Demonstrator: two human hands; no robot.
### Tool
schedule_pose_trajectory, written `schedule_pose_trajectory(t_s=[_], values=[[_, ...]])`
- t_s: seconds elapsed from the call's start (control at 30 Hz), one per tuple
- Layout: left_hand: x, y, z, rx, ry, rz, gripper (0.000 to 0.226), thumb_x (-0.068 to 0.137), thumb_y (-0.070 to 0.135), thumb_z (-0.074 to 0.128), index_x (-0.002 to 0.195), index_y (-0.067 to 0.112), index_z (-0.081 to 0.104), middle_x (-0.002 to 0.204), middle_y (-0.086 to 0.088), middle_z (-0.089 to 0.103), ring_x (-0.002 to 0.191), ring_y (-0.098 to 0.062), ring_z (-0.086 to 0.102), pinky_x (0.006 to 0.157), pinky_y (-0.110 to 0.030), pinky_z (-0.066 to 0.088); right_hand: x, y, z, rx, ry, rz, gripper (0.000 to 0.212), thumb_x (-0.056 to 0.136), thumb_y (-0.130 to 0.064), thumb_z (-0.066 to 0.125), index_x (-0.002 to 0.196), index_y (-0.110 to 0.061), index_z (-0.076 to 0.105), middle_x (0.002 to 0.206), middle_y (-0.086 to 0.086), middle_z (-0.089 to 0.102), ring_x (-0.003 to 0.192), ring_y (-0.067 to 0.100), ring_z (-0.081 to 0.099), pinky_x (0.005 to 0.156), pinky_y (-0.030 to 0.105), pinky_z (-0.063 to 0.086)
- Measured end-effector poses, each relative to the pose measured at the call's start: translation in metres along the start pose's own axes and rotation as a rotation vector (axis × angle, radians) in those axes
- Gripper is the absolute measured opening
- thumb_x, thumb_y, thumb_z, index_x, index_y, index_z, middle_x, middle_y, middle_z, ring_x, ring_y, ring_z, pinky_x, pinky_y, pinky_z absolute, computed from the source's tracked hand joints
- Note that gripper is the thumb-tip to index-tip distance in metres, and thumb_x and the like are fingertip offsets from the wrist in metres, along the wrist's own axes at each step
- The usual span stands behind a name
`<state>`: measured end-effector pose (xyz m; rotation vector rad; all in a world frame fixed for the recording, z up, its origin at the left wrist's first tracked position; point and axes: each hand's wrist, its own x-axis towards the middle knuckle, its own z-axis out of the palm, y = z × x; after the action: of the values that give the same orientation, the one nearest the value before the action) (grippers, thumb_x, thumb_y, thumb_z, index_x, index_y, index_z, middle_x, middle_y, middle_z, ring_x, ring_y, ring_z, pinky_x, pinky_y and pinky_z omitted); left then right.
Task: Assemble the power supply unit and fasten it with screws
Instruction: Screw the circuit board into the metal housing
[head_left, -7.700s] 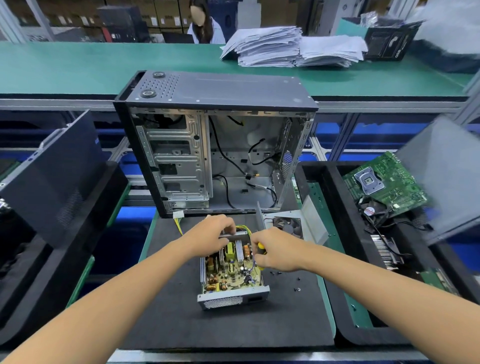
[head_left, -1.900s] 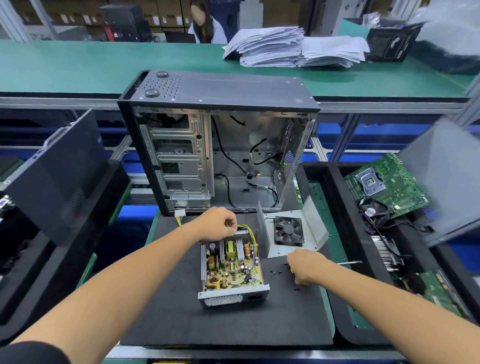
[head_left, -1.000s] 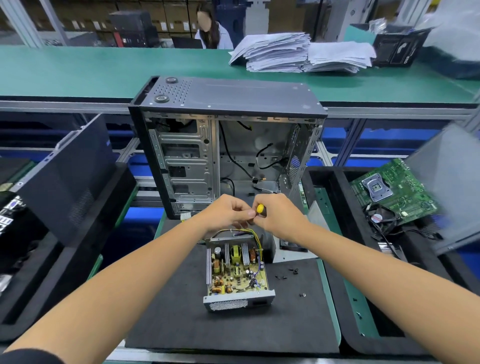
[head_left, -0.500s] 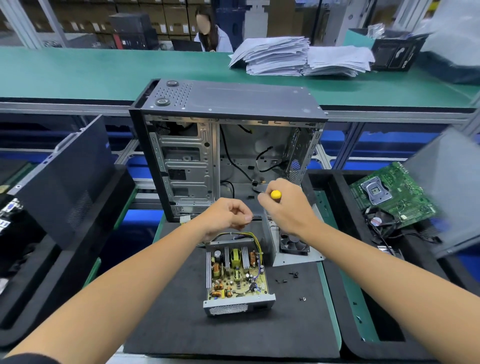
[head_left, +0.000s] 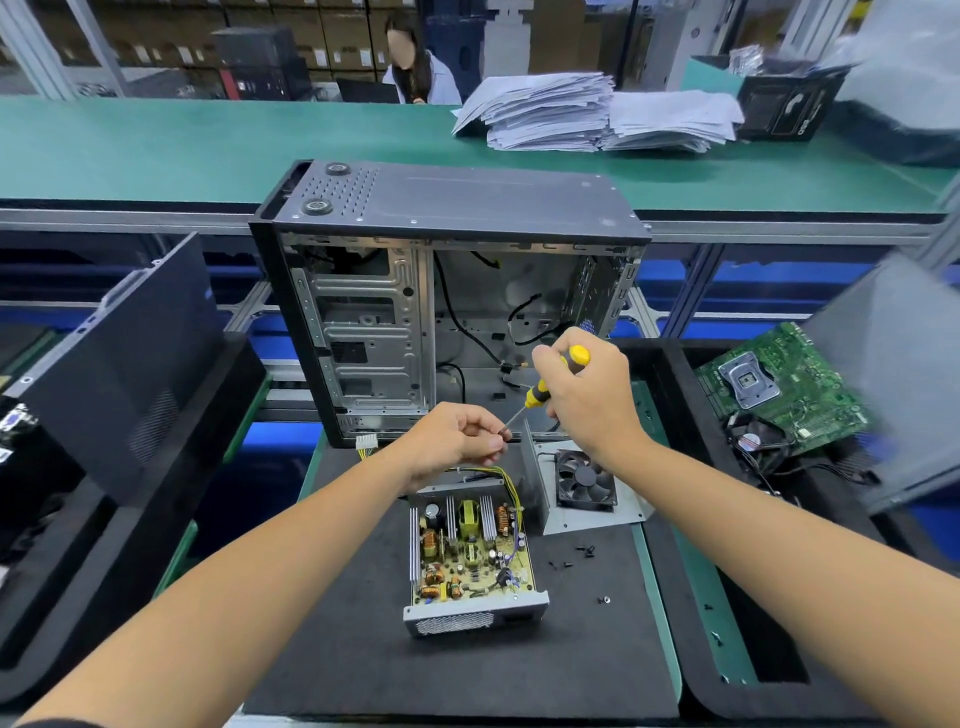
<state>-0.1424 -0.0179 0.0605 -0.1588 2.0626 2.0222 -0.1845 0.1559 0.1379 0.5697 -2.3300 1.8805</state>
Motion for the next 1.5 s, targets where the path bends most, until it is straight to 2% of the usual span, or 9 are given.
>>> schedule_pose_trajectory(t_s=[0.2,0.37,0.57,0.87,1.03,1.1,1.2,1.4,1.5], values=[[0.0,-0.002,0.003,-0.011,0.015,0.001,0.015,0.092,-0.007,0.057,0.093,0.004,0.068,0.079,-0.006,0.071,0.07,-0.011,0.065,0.069,-0.021,0.054,-0.001,-0.001,0.001,-0.04,0.013,-0.015,0.03,0.087,-0.011,0.058,0.061,-0.012,0.045,0.051,0.012,0.05,0.043,0.016,0.056,0.042,0.017,0.041],[-0.001,-0.002,0.005,-0.014,0.049,0.005,0.014,0.093,-0.005,0.056,0.095,0.002,0.067,0.08,-0.008,0.069,0.068,-0.01,0.064,0.068,-0.021,0.054,-0.001,-0.001,-0.001,-0.076,0.025,-0.028,0.031,0.087,-0.009,0.057,0.06,-0.01,0.042,0.051,0.008,0.042,0.05,0.036,0.051,0.047,0.036,0.048],[-0.007,-0.005,0.014,0.039,0.056,0.046,0.015,0.092,-0.009,0.055,0.09,0.002,0.065,0.077,-0.01,0.065,0.065,-0.011,0.061,0.067,-0.021,0.053,-0.005,0.005,-0.004,-0.09,-0.052,0.026,0.029,0.09,-0.011,0.058,0.063,-0.008,0.047,0.044,-0.004,0.05,0.043,0.008,0.058,0.044,0.019,0.043],[-0.013,-0.013,0.03,0.073,0.099,0.064,0.017,0.09,-0.009,0.058,0.086,0.006,0.065,0.073,-0.005,0.066,0.066,-0.013,0.061,0.071,-0.027,0.056,-0.015,0.009,-0.015,-0.017,0.007,0.052,0.032,0.09,-0.007,0.059,0.061,-0.008,0.046,0.05,0.009,0.046,0.039,0.01,0.054,0.041,0.014,0.04],[-0.015,-0.019,0.039,0.038,0.151,0.075,0.017,0.091,-0.009,0.057,0.087,0.006,0.064,0.075,-0.005,0.068,0.066,-0.009,0.064,0.066,-0.022,0.055,-0.015,0.01,-0.017,-0.042,-0.023,0.061,0.032,0.091,-0.009,0.058,0.062,-0.009,0.045,0.047,-0.003,0.046,0.042,0.012,0.056,0.041,0.016,0.04],[-0.016,-0.025,0.043,0.017,0.193,0.077,0.017,0.092,-0.009,0.055,0.088,0.005,0.065,0.075,-0.005,0.068,0.066,-0.01,0.063,0.065,-0.022,0.054,-0.016,0.012,-0.018,-0.073,-0.036,0.067,0.03,0.091,-0.01,0.058,0.064,-0.005,0.045,0.05,0.008,0.049,0.044,0.019,0.055,0.042,0.021,0.043],[-0.019,-0.033,0.048,-0.011,0.235,0.066,0.02,0.094,-0.009,0.051,0.086,0.005,0.064,0.074,-0.006,0.066,0.064,-0.012,0.061,0.064,-0.023,0.053,-0.018,0.013,-0.019,-0.069,-0.073,0.092,0.029,0.091,-0.01,0.058,0.067,-0.002,0.046,0.057,0.023,0.056,0.041,0.013,0.055,0.041,0.019,0.041],[-0.02,-0.033,0.05,0.003,0.274,0.083,0.023,0.093,-0.007,0.055,0.084,0.01,0.067,0.069,0.001,0.068,0.065,-0.009,0.062,0.064,-0.02,0.053,-0.019,0.015,-0.019,-0.07,-0.081,0.113,0.029,0.091,-0.009,0.058,0.065,-0.006,0.046,0.045,-0.001,0.052,0.037,0.009,0.053,0.041,0.016,0.04],[-0.02,-0.033,0.049,0.026,0.268,0.095,0.021,0.091,-0.009,0.057,0.085,0.009,0.065,0.069,0.001,0.067,0.065,-0.012,0.06,0.064,-0.021,0.052,-0.019,0.015,-0.02,-0.063,-0.059,0.106,0.028,0.09,-0.008,0.057,0.065,-0.004,0.046,0.047,0.008,0.052,0.037,0.011,0.052,0.039,0.016,0.038]])
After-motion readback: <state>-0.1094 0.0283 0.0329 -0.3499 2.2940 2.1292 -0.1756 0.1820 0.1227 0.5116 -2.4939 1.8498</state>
